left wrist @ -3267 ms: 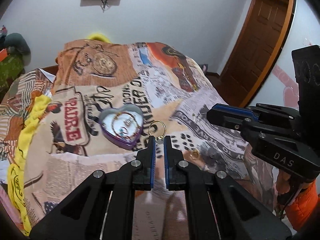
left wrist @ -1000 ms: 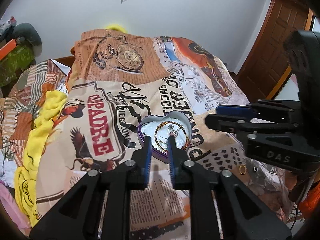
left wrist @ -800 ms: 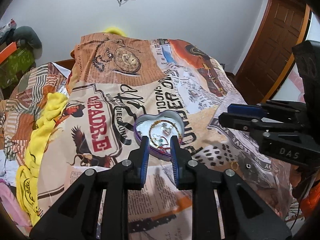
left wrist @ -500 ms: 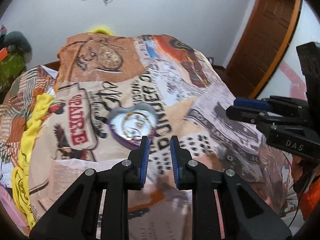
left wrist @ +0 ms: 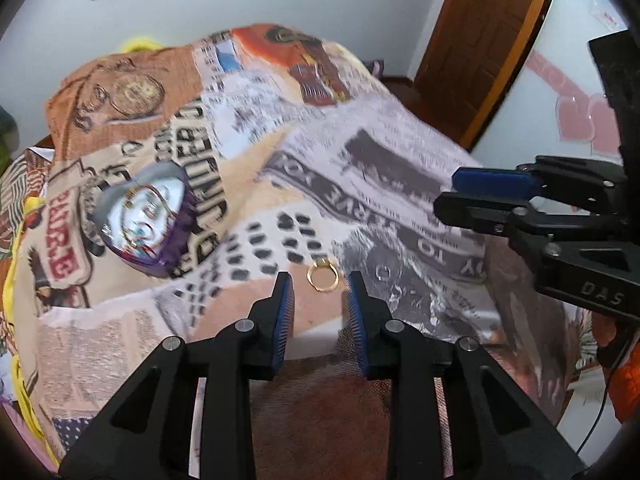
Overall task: Organize jewelry
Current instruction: 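Move the right gripper back over the single gold ring on the bed, then lower the right gripper and close it on the gold ring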
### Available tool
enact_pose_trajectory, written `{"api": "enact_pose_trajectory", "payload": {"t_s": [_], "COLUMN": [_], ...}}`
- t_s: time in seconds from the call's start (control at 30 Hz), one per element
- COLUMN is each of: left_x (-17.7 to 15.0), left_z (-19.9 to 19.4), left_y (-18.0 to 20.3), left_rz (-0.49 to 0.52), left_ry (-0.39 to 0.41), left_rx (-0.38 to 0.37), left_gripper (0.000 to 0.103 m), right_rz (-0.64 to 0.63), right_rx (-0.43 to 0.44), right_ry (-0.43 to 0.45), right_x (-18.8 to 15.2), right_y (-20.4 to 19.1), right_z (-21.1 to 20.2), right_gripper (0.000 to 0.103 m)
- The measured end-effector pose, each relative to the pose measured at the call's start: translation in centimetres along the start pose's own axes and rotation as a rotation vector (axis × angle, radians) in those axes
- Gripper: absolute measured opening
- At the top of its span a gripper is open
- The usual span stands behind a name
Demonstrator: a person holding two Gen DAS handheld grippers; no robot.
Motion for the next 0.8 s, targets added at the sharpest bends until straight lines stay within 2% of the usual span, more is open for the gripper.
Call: {"api": "enact_pose_trajectory", "payload": {"t_s": [0.1,0.17,0.4,0.47,0.6,0.63,0.67,0.8], "left_x": [-0.7,-0.7,-0.3,-0.1,0.0,0.0,-0.1,-0.3], "left_z": [1.5,1.9,2.6,2.9,3.1,3.0,2.9,2.1], "left_y": [-0.1,-0.3,-0.7,-1.0,-1.4,-1.6,-1.8,-2.3], "left_rz": [-0.009,-0.025,-0.048,-0.053,-0.073,-0.069,-0.066,-0.098], "left_ry": [-0.036,-0.029,-0.038,-0.034,-0.028,-0.022,-0.020,-0.007], "left_rx": [0.002,-0.007,-0.045,-0.034,-0.046,-0.022,-0.011,-0.039], "left_gripper": [0.027,0.027,0.025,0.015,0.013,0.003,0.000,0.000], "right_rz": [-0.005,-0.007,0.014,0.002,-0.028,-0.035,-0.038,-0.038], "right_rx": [-0.010,-0.010,0.058,0.066,0.086,0.088,0.087,0.103], "right_ry": [-0.006,-0.009,-0.026,-0.030,-0.045,-0.050,-0.055,-0.071], "right_x": [-1.0,-1.6,-2.7,-2.9,-3.3,-3.4,-3.5,-3.3], "right_y": [0.4,0.4,-0.6,-1.1,-2.3,-2.6,-2.7,-3.1], "right_z": [0.3,0.5,1.4,1.6,2.3,2.5,2.8,3.4], "right_gripper": [0.027,0.027,0.027,0.027,0.027,0.027,0.027,0.027]}}
Point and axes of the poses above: each gripper's, at about its wrist camera, not at the fingertips, and z roughly the way its jaws point, y to its right, x to its top, the point moved 10 cm from there along z, roughly the way its jaws point, and after that the axes turned 2 degrees about y, right-handed, at the moved point
